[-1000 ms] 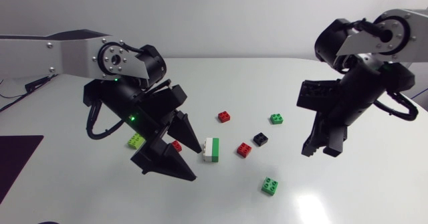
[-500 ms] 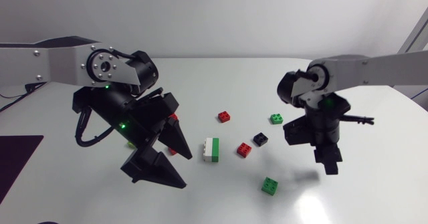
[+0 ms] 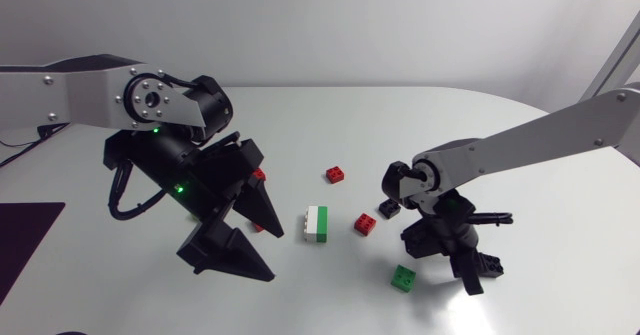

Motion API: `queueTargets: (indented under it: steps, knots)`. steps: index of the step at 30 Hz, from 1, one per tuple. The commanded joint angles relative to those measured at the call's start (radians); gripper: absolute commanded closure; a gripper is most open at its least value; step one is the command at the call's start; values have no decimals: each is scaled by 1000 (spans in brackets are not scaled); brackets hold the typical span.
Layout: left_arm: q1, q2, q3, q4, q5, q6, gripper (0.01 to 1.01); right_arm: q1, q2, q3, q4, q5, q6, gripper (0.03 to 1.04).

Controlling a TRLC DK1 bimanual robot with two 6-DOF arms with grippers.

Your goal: Separate the duplo bricks

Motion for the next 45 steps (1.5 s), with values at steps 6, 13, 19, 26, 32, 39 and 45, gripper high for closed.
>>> queueTargets:
  steps: [6,13,19,26,32,39,45]
  knots:
    - [3,-5,-22,4,-9,20,41,25,16,0,56,-118,23,84]
    - [-17,-6,-22,12,-12,3,41,-42,-141,55,26,-346,5,64]
    - [-34,-6,-34,93,-12,-63,41,-127,-280,81,124,-572,45,66]
    - [-86,47,-76,321,-90,-238,41,-121,-312,66,296,-707,241,67]
    - [-103,170,-45,456,-173,-340,43,-45,-319,46,368,-714,341,67]
    - [-80,271,-16,509,-222,-179,44,-21,-394,-48,379,-751,341,67]
    - [-51,371,61,467,-276,17,44,-24,-444,-137,392,-783,307,67]
